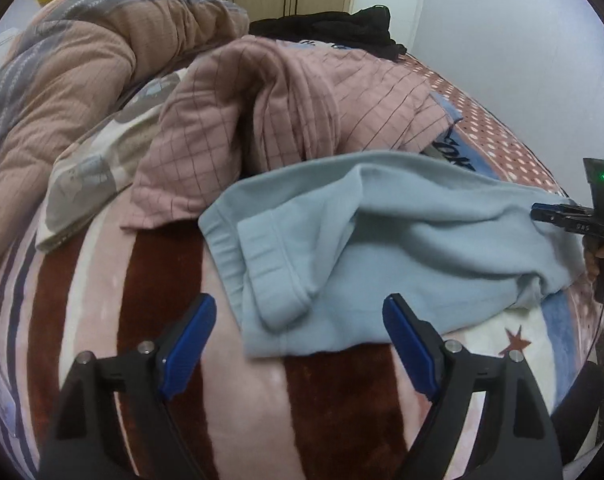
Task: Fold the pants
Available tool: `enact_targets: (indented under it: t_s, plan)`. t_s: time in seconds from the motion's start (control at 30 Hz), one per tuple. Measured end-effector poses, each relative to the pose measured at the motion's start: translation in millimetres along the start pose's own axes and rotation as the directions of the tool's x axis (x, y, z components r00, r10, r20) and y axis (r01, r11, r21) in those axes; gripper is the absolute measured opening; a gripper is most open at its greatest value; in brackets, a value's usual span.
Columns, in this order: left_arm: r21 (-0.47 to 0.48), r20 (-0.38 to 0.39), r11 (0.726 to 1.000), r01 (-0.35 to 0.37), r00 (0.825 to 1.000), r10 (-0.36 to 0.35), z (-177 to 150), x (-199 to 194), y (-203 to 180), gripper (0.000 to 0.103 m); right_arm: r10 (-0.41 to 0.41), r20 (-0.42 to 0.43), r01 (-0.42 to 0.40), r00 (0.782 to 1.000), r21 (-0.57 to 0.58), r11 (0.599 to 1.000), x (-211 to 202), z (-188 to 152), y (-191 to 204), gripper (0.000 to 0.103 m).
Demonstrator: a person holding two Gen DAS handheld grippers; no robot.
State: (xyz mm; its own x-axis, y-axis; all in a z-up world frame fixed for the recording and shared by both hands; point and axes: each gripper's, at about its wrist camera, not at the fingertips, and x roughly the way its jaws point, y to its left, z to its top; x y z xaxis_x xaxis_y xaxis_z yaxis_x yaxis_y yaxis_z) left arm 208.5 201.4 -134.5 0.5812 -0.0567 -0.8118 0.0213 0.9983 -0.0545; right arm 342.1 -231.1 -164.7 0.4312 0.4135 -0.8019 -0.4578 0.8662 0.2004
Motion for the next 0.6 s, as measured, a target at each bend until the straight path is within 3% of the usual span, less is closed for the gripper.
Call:
enact_targets:
  t_s: [0.17,0.23,0.6]
  plan:
    - [-0.02,-0.008,1.0,0.009,1.0,-0.009,5,14,1,0.055,0.0,0.002,0.0,1.0,0.001,1.0,1,0,0,0.037]
    - [-0.031,0.004,0.999,-0.039,0.999,0.039,13,19,3,0.029,0.0,0.001,0.0,1.0,0.001,1.0,1,1,0,0.037]
    - [-0.138,0.113,0.99,-0.013,0.993,0.029,60,22,33,0.02,-0.012,-0.007,0.012,1.0,-0.015,1.0,4,3,2,0.037]
